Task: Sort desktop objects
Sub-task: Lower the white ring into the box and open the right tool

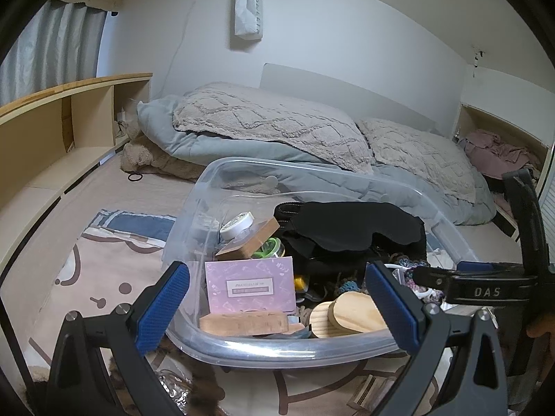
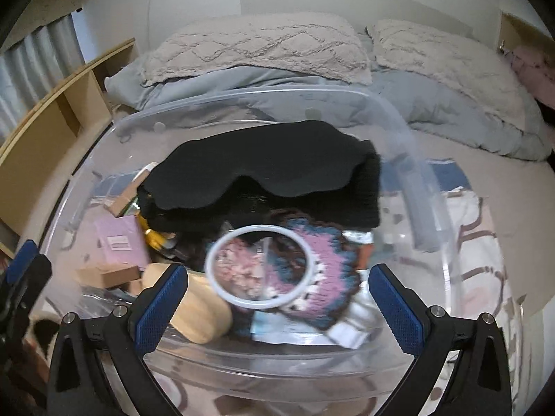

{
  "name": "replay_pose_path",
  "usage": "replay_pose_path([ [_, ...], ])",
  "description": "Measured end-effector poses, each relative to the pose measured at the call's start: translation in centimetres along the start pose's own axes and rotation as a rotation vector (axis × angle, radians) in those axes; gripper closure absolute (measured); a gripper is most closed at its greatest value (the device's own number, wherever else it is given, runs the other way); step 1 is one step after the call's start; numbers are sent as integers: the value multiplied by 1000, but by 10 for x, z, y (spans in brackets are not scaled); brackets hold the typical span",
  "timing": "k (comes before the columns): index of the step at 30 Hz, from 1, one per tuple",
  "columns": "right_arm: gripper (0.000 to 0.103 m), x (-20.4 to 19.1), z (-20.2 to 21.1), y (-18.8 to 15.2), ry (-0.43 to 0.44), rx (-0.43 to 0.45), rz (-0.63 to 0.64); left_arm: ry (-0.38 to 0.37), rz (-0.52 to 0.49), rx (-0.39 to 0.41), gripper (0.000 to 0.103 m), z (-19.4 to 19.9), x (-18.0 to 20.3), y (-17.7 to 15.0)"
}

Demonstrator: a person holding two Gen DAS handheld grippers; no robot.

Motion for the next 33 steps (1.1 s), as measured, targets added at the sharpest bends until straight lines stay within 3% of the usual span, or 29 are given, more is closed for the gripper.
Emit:
replay_pose_path([
  [7,0,-25,-23,-1,-66,-70,118,3,16,-3,1,-2,-7,2],
  [16,0,11,-21,-4,-171,-76,38,-5,49,-23,1,-6,-13,2],
  [19,0,16,-21,-6,-148,-76,57,-7,44,-23,1,-5,-12,1],
  [22,0,10,-20,-7,-185,-90,92,-10,36,-19,1,-4,-10,1],
  [25,0,9,-17,-5,-127,-69,75,-16,39,-20,1,-3,-8,1],
  [33,0,21,22,1,55,103,-55,-18,38,-13,1,2,-4,1],
])
Point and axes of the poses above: each gripper's, at about its wrist camera, not at the fingertips, and z roughly against the way its jaws point, x to its right, y to its top, the point moved 3 cm from there along -z, roughly the way its jaws point, and after that the axes turned 14 degrees about z, right-handed, at the moved point
